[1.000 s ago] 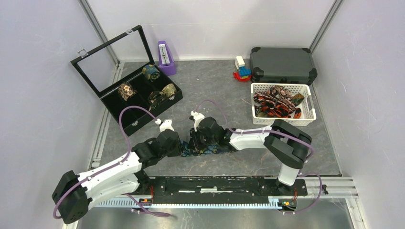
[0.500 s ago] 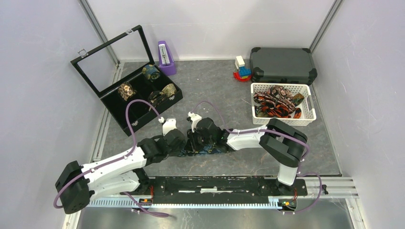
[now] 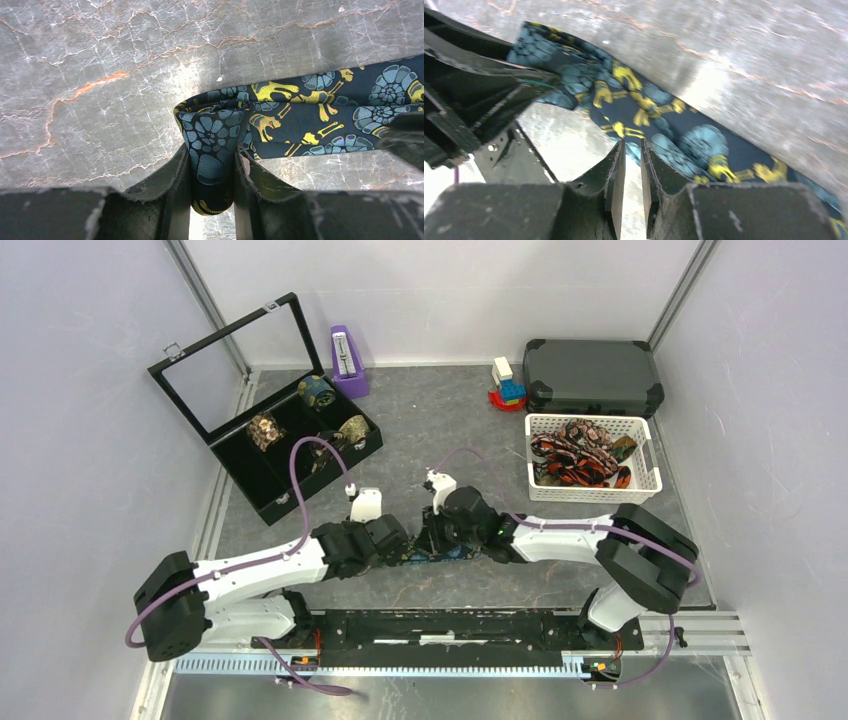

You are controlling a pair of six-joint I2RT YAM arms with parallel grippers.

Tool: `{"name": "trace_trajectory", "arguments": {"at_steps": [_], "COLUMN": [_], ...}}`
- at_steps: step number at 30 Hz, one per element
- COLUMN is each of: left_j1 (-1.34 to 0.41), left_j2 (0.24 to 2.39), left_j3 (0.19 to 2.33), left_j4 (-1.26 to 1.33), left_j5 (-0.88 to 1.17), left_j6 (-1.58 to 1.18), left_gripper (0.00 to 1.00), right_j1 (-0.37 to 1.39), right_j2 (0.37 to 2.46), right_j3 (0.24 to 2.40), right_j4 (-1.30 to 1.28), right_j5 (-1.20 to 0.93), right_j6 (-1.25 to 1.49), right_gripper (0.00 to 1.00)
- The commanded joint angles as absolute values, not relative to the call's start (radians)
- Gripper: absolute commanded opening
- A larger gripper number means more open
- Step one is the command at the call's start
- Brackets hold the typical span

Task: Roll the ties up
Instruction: Roll the tie at the center of the board.

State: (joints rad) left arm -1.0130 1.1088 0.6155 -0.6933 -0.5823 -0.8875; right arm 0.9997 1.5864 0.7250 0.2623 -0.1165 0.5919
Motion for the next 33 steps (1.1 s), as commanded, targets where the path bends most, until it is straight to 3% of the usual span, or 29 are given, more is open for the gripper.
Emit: {"name": "trace_trajectory", "arguments": {"at_steps": [1, 13, 33], "left_j1": [-1.04, -1.094, -1.167], "left_j2": [1.171, 1.356, 1.763], "left_j3": [0.68, 0.797, 1.038], "left_j4": [-0.806, -0.912, -1.004], "left_j5": [-0.682, -0.748, -0.77], "left_j6": [-0.966, -1.015, -1.044], "left_gripper": [0.04, 0.04, 0.04], "right_j1": [0.946, 0.813, 0.735], "right_j2": [1.502, 1.36, 1.182], "right_j3": [0.653, 0.523, 0.427], "right_j4": [0.239, 0.214, 0.133], "right_j5": [-0.062, -0.032, 0.034], "right_j6": [0.562, 0.533, 0.516], "right_gripper": [0.24, 0.24, 0.25]}}
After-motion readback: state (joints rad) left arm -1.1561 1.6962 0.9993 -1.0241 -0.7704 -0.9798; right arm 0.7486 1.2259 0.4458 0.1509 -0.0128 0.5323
